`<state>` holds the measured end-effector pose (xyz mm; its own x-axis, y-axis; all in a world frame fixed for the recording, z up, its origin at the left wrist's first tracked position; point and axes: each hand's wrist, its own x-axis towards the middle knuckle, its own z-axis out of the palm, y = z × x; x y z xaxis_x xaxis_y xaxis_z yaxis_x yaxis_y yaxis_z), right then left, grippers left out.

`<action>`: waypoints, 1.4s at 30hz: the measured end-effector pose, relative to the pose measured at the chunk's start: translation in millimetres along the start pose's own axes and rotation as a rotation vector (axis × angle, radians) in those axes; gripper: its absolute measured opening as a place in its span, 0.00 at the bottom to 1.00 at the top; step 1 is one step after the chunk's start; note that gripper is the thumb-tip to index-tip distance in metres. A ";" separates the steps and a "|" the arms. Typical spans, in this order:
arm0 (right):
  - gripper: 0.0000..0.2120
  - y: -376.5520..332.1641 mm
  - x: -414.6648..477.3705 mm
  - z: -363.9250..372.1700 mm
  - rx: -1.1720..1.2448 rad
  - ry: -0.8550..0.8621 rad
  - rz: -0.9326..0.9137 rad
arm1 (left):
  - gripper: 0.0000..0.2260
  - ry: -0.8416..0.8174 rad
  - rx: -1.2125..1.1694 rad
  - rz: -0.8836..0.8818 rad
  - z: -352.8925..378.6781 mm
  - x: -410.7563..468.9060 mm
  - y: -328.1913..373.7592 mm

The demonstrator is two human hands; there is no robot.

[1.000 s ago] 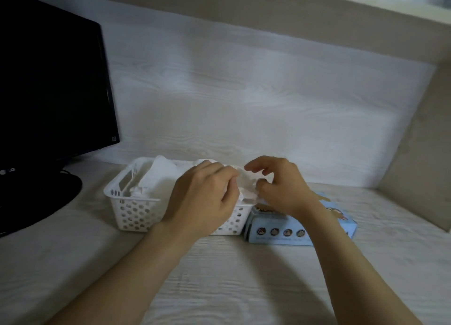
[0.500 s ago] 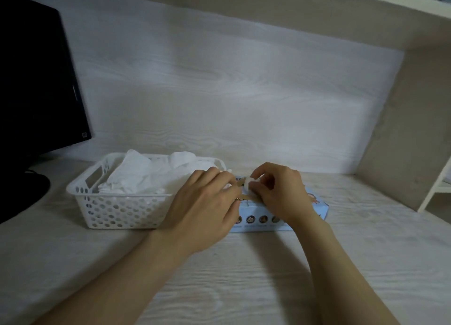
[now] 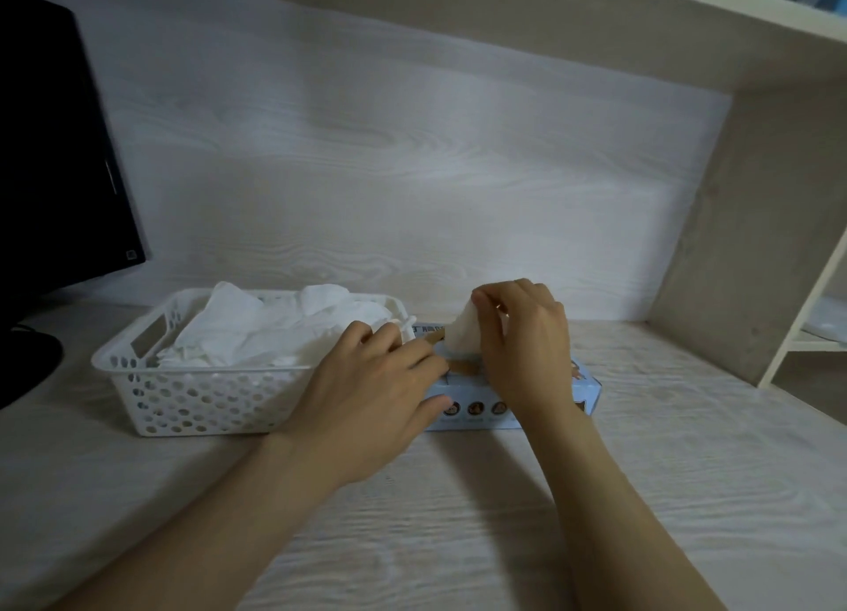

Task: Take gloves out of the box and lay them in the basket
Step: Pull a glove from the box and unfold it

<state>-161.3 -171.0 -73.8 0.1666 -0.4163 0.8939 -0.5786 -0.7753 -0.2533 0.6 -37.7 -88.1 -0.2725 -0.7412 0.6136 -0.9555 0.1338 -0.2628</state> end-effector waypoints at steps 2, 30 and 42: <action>0.05 -5.9 0.1 -0.2 0.051 0.016 0.011 | 0.20 -0.001 0.009 0.001 0.7 1.9 1.9; 0.08 -49.9 12.0 -38.2 0.991 -0.149 0.599 | 0.24 0.327 -0.377 -0.251 -13.1 5.7 15.8; 0.04 -50.9 7.7 -36.6 0.768 -0.113 0.395 | 0.03 0.514 -0.551 -0.419 -23.4 5.6 5.0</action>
<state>-159.8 -117.3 -40.4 0.1688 -0.7352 0.6565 0.0816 -0.6533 -0.7527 -8.3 -25.8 -68.6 0.2251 -0.4284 0.8751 -0.8708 0.3146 0.3779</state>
